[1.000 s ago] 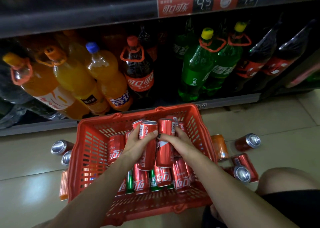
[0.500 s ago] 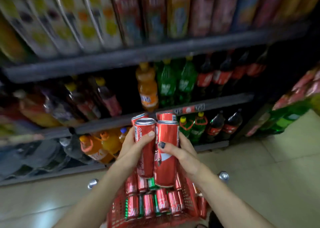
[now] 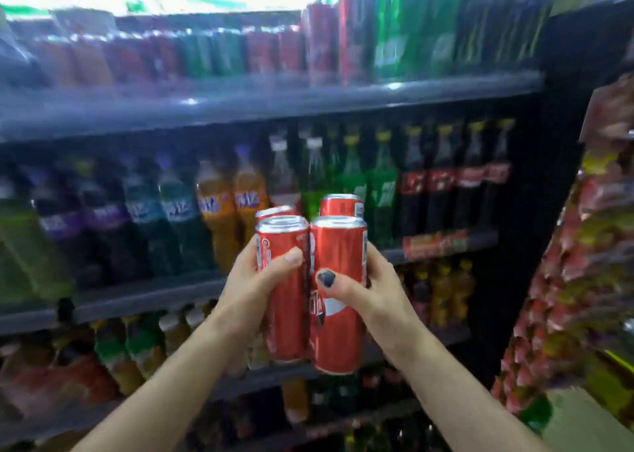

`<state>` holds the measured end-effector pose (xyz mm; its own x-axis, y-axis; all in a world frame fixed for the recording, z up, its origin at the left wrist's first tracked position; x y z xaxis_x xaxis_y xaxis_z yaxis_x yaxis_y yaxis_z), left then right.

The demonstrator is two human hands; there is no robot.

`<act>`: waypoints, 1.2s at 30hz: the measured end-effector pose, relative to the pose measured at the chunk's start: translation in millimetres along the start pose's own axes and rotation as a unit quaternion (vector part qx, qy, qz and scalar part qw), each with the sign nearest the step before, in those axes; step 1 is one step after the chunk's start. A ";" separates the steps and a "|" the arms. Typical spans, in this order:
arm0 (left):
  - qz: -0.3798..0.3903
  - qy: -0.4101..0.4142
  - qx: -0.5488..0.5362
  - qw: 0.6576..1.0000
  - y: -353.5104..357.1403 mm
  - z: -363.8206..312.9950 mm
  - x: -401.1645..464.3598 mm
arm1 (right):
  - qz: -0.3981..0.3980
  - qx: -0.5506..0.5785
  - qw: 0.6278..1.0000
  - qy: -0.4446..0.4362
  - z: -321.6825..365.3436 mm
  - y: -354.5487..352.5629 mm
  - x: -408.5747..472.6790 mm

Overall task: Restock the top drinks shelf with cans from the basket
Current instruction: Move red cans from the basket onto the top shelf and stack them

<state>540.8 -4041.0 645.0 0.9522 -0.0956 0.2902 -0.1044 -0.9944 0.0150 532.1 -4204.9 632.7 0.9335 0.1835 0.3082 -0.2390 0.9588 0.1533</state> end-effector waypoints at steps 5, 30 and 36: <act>-0.023 0.098 0.025 0.995 13.0 -112.4 48.4 | 0.000 -0.032 0.993 -0.117 115.3 -1.1 47.5; -0.216 0.262 0.223 0.914 -36.0 -264.1 234.9 | -0.249 -0.317 0.885 -0.233 240.6 -27.3 278.9; -0.237 0.248 0.281 0.896 -51.5 -245.9 271.4 | -0.295 -0.378 0.857 -0.190 223.6 -24.0 308.0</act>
<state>734.0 -4004.7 958.3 0.5918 0.2358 0.7708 0.5717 -0.7969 -0.1952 765.6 -4219.9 933.9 0.6431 -0.3269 0.6925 0.6199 0.7532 -0.2201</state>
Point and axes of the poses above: each hand's wrist, its own x-axis towards the middle knuckle, its own y-axis out of the palm, z = x × y, the point moved 5 cm from there along x, towards the middle knuckle, and after that the axes turned 4 degrees about x, right-handed, at the moved point
